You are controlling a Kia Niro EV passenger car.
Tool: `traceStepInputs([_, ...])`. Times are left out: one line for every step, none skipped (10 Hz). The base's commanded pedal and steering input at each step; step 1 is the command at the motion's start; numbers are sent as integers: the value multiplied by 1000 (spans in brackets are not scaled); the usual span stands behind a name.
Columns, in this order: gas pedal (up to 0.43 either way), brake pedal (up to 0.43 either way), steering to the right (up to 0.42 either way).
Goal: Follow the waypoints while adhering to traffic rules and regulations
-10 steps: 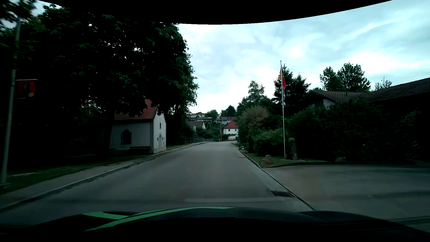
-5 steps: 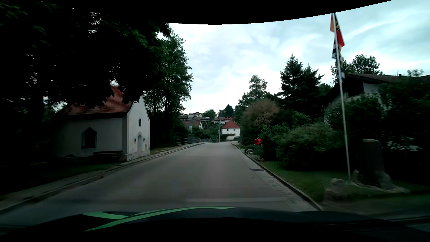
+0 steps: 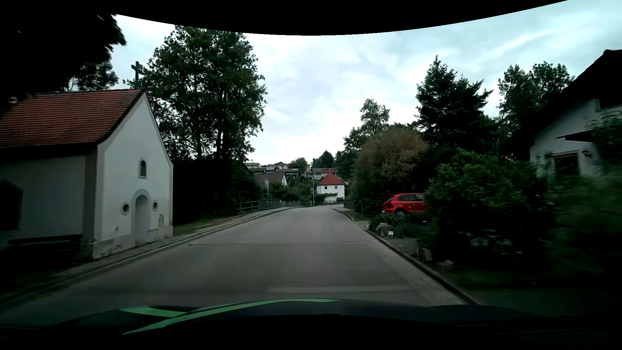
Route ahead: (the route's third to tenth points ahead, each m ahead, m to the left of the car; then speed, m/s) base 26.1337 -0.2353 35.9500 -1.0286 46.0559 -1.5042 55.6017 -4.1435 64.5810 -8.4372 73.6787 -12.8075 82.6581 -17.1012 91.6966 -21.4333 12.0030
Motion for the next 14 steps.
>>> traceStepInputs([79,0,8])
traceStepInputs([79,0,8])
traceStepInputs([79,0,8])
traceStepInputs([79,0,8])
traceStepInputs([67,0,8])
traceStepInputs([47,0,7])
traceStepInputs([0,0,7])
traceStepInputs([0,0,4])
traceStepInputs([0,0,0])
traceStepInputs([0,0,0])
traceStepInputs([0,0,0])
traceStepInputs([0,0,0])
traceStepInputs([0,0,0])
traceStepInputs([0,0,0])
